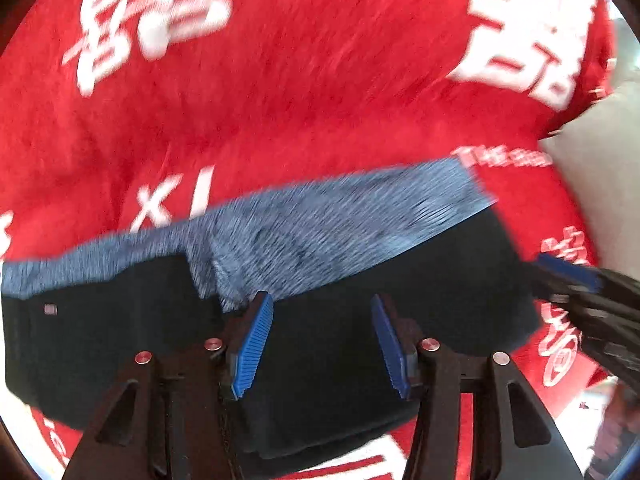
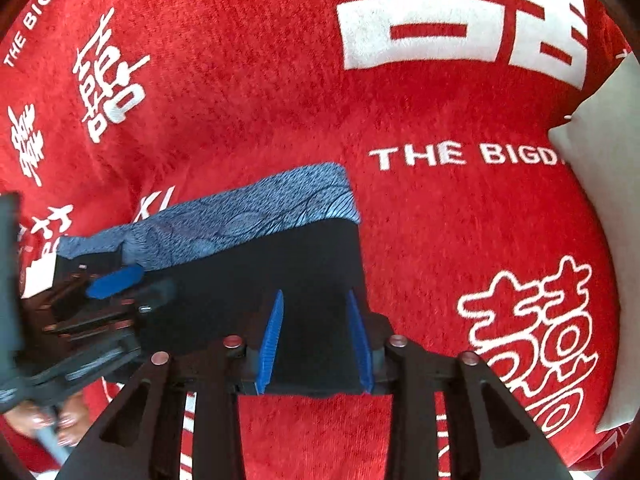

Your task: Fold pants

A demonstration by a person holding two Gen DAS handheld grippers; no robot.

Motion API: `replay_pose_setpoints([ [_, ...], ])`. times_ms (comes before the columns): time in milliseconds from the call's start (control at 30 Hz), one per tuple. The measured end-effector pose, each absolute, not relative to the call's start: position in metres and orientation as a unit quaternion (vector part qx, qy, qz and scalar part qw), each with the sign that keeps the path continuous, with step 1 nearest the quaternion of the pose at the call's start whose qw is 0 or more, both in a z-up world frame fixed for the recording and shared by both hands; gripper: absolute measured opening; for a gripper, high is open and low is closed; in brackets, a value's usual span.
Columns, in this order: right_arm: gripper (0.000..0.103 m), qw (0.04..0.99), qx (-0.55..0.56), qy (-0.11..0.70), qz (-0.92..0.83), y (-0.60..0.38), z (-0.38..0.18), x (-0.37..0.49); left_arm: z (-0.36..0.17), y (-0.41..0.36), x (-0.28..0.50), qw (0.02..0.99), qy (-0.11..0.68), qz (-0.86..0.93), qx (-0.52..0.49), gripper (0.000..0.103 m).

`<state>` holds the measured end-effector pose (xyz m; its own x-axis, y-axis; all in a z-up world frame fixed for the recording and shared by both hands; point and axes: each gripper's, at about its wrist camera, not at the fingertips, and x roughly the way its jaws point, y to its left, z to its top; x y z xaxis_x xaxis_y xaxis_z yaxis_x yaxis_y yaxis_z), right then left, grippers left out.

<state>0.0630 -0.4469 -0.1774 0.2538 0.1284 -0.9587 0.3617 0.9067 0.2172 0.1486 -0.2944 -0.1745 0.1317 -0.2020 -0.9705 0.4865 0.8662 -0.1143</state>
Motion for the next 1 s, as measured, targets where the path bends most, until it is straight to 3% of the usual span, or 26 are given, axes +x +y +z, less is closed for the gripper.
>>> replay_pose_setpoints([
  [333, 0.037, 0.759, 0.156, 0.628, -0.066, -0.424, -0.2, 0.061, -0.179, -0.283, 0.132, 0.749, 0.621, -0.197, 0.121, 0.054],
  [400, 0.037, 0.756, 0.153, 0.633, -0.064, -0.423, -0.199, 0.061, -0.177, -0.28, 0.133, 0.75, 0.626, -0.173, 0.123, 0.08],
  [433, 0.037, 0.755, 0.151, 0.635, -0.062, -0.423, -0.199, 0.062, -0.173, -0.274, 0.132, 0.757, 0.623, -0.152, 0.123, 0.087],
  [1000, 0.051, 0.746, 0.082, 0.659, -0.044, -0.39, -0.183, 0.064, -0.158, -0.205, 0.109, 0.758, 0.644, -0.08, 0.072, 0.087],
])
